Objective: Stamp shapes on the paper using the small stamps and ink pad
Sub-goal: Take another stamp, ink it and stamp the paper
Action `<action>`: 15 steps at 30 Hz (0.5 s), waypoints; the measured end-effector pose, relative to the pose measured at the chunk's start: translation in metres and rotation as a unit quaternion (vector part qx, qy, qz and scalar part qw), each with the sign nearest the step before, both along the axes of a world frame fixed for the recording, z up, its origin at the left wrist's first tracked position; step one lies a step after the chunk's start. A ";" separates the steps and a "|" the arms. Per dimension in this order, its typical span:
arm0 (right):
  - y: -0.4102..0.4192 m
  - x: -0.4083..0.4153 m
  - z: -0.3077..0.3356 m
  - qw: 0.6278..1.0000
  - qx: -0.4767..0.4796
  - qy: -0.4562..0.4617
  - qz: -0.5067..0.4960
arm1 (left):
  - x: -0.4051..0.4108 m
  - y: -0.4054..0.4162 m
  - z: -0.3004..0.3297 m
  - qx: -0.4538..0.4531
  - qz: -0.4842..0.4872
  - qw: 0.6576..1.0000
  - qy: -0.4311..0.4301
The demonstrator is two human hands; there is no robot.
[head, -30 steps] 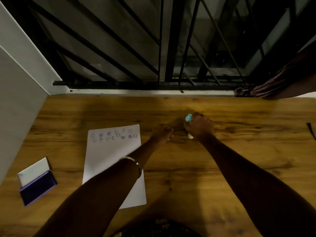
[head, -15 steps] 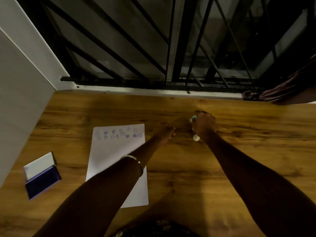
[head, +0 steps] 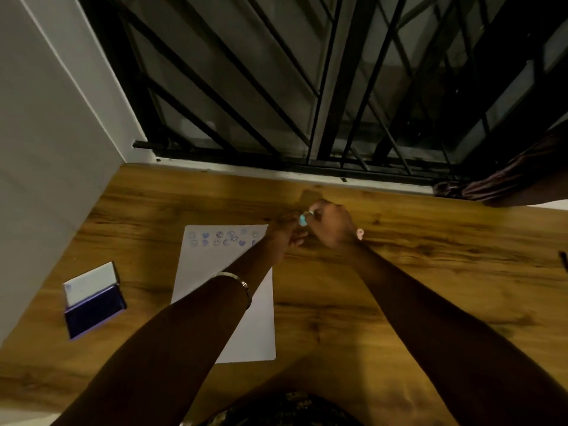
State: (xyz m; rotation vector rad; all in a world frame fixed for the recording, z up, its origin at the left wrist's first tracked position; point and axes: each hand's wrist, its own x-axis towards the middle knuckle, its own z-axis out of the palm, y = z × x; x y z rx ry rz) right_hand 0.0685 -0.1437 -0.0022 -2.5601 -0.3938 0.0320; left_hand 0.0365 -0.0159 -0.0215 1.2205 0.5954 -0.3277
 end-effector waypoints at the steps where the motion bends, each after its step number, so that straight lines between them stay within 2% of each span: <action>1: 0.009 -0.004 0.000 1.000 0.007 0.007 0.007 | -0.006 0.007 0.001 -0.006 0.004 1.000 -0.014; 6: 0.059 -0.028 -0.003 0.998 0.053 0.030 0.026 | -0.044 0.052 0.001 -0.044 0.046 0.996 -0.068; 9: 0.098 -0.045 -0.008 0.995 0.057 0.041 0.066 | -0.067 0.085 0.003 -0.052 0.094 0.993 -0.059; 13: 0.155 -0.071 -0.010 0.990 0.058 0.051 0.120 | -0.098 0.139 0.005 -0.014 0.173 0.985 -0.002; 15: 0.182 -0.085 -0.008 0.986 0.048 0.041 0.155 | -0.118 0.175 0.000 0.069 0.196 0.978 -0.010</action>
